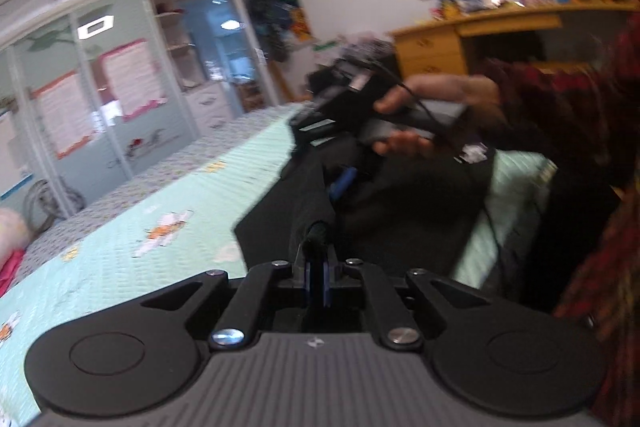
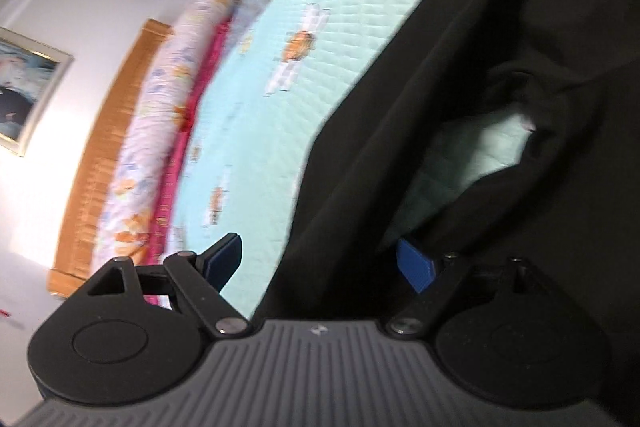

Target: Fold clothes

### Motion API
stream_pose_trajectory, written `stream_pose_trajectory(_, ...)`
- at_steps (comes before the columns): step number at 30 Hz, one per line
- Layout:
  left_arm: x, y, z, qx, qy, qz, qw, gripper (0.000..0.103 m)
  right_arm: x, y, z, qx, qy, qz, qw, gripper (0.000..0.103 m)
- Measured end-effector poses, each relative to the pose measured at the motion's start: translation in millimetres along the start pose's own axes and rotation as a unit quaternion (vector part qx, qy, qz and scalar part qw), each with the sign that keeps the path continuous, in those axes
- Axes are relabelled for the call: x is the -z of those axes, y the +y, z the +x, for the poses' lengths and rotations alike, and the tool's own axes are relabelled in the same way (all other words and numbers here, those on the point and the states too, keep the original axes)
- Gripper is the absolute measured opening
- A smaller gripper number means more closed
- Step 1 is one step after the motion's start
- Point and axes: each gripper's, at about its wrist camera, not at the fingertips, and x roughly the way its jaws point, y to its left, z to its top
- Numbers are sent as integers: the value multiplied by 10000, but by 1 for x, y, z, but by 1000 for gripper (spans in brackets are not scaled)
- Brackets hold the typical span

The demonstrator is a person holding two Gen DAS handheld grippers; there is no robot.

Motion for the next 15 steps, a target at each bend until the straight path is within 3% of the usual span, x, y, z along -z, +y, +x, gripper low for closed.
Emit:
stream_pose_trajectory(2, 6, -2, 5, 98, 85, 34, 9999, 5, 3, -3, 0, 99, -22, -35, 9999, 70)
stream_pose_trajectory(5, 10, -2, 9, 23, 139, 89, 9999, 5, 11, -11, 0, 167, -21, -44, 9998, 32)
stream_pose_trajectory(6, 10, 0, 10, -11, 137, 71, 9999, 5, 14, -13, 0, 188, -48, -36, 9998, 14)
stream_pose_trajectory(7, 11, 3, 10, -44, 136, 54, 9999, 5, 17, -15, -2, 125, -87, -52, 9999, 7)
stream_pose_trajectory(11, 15, 14, 11, -394, 149, 7, 9991, 5, 27, -15, -8, -207, -384, -224, 9988, 3)
stream_pose_trajectory(15, 14, 48, 8, -1058, 116, 180, 9942, 5, 27, 2, -14, -578, -664, -342, 9955, 3)
